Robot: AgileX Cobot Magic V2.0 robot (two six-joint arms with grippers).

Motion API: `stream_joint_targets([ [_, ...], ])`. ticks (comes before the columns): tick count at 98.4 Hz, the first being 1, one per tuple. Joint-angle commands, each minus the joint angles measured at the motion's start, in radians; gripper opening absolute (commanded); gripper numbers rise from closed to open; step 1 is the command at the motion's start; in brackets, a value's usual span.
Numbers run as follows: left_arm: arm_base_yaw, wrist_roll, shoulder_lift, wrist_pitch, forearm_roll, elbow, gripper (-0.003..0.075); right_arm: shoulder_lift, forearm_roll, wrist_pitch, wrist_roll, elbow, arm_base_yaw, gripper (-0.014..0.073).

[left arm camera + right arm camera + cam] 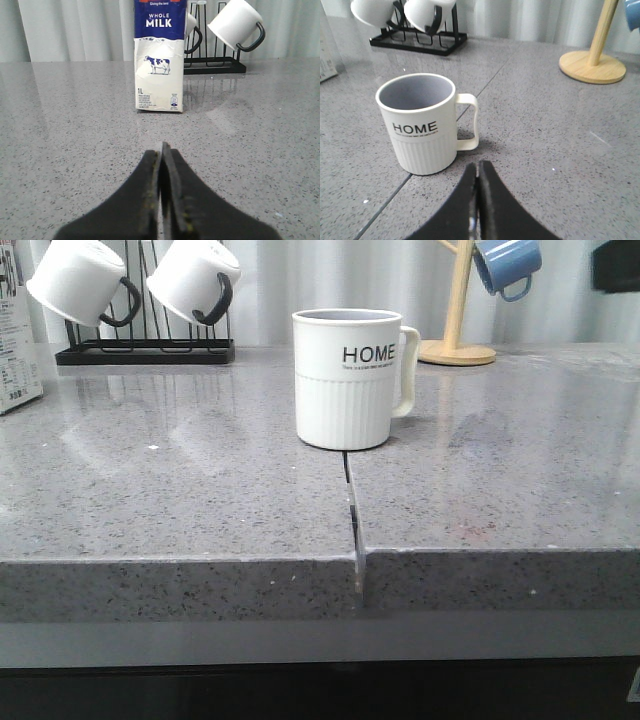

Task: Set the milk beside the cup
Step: 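Release the mug handle and withdraw the right gripper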

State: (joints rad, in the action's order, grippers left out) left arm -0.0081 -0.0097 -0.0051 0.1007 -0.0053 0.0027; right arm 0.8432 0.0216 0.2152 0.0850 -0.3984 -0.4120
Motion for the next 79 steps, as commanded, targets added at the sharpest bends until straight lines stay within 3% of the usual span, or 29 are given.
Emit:
stream_joint_targets([
  [1, 0.001, -0.001, -0.032, -0.083, -0.008, 0.04, -0.0021, -0.096, -0.001, 0.023, -0.006, -0.007, -0.002, -0.0068],
  [49, 0.001, -0.001, -0.032, -0.083, -0.008, 0.04, -0.0021, -0.551, -0.003, -0.237, -0.006, 0.081, -0.002, -0.0068],
  [79, 0.001, -0.001, -0.032, -0.085, -0.008, 0.04, -0.0021, -0.656, -0.005, -0.388, -0.006, 0.082, -0.002, -0.0068],
])
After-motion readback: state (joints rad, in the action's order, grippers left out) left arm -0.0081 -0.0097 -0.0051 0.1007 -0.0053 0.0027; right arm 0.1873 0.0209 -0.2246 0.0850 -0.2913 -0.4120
